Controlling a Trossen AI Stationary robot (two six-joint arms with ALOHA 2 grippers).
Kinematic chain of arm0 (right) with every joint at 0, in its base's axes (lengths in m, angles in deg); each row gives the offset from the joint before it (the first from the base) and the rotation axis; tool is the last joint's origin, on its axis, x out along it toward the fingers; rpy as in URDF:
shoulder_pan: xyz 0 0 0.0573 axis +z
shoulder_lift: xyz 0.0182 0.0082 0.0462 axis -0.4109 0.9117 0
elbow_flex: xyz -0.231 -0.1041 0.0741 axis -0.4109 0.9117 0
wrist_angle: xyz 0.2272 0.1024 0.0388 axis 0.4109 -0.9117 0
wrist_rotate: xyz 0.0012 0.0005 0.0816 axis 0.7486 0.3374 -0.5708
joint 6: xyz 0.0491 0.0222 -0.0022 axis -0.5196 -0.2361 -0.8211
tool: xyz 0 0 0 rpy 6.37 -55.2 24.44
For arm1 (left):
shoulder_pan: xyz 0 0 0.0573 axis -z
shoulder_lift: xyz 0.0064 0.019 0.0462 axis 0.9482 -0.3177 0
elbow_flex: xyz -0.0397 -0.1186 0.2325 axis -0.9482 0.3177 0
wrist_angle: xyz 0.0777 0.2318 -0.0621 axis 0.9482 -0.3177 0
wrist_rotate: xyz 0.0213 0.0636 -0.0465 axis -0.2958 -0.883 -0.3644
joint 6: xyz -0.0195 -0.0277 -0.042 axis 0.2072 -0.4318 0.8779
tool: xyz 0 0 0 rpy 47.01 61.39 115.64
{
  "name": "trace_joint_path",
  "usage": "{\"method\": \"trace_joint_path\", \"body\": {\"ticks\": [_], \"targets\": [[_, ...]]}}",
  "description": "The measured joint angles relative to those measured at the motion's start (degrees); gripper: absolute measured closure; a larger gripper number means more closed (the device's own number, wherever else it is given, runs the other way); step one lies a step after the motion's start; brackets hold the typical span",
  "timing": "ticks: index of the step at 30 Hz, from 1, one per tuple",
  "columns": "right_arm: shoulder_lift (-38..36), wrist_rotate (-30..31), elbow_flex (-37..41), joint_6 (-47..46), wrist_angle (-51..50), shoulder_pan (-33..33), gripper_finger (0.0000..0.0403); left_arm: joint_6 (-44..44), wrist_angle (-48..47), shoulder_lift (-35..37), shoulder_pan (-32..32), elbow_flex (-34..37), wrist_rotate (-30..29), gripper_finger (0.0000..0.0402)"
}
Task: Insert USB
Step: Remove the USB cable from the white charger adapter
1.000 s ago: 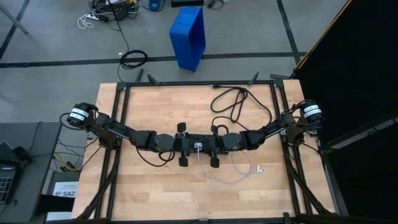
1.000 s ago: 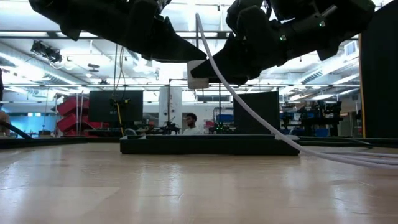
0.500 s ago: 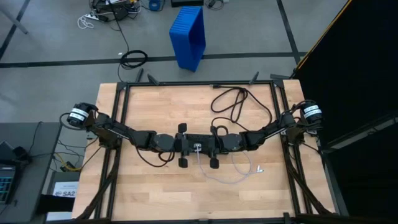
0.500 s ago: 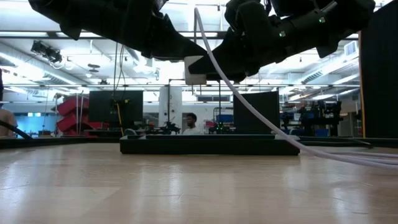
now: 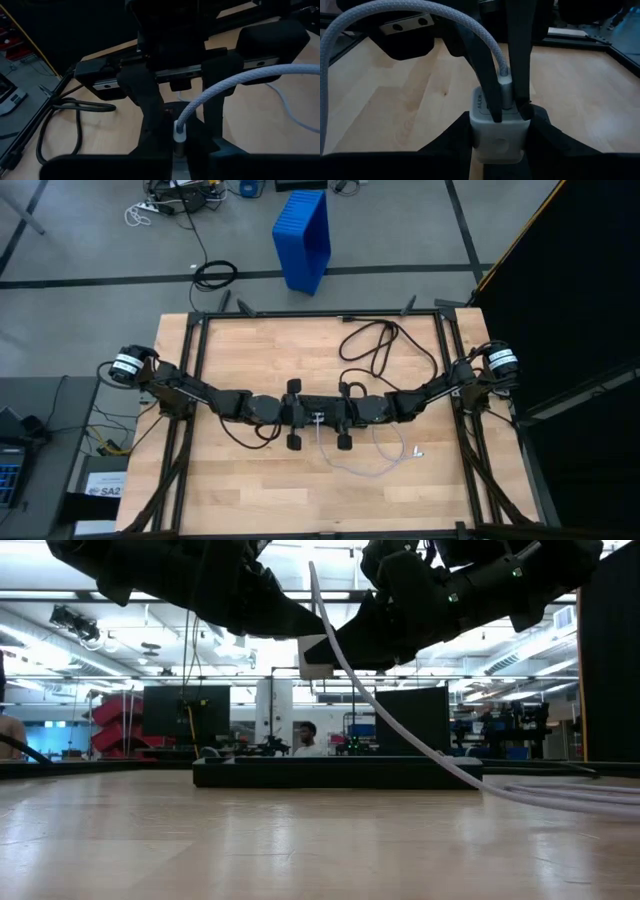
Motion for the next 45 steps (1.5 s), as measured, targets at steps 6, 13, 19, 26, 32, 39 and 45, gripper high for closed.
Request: {"method": "trace_joint_path", "body": {"ticks": [6, 13, 19, 26, 32, 39, 45], "targets": [[-0.23, 0.49, -0.17, -1.17, -2.33, -0.67, 0.0292, -1.01, 1.08, 0.00, 0.09, 0.18, -0.34, 0.0397], [-0.32, 0.74, -0.17, -1.52, -2.93, -0.65, 0.0292, -1.11, 2.30, 0.00, 0.23, 0.22, -0.35, 0.0398], [-0.30, 0.72, -0.12, -1.32, -2.85, -0.63, 0.0292, -1.52, 3.05, 0.25, 0.85, 0.24, -0.63, 0.0398], [-0.23, 0.77, -0.01, -1.17, -2.47, -0.63, 0.0292, -1.54, 3.13, 0.61, 0.96, 0.24, -0.58, 0.0398], [-0.21, 2.11, -0.06, -1.10, -3.27, -0.54, 0.0292, -2.74, 4.10, 0.71, 1.92, 0.24, -0.97, 0.0398], [-0.15, 2.69, -0.04, -1.16, -3.46, -0.54, 0.0292, -2.83, 3.92, 0.90, 1.94, 0.24, -0.89, 0.0398], [-0.15, 2.91, -0.06, -1.60, -4.35, -0.56, 0.0292, -2.83, 3.85, 0.90, 1.96, 0.24, -0.63, 0.0398]]}}
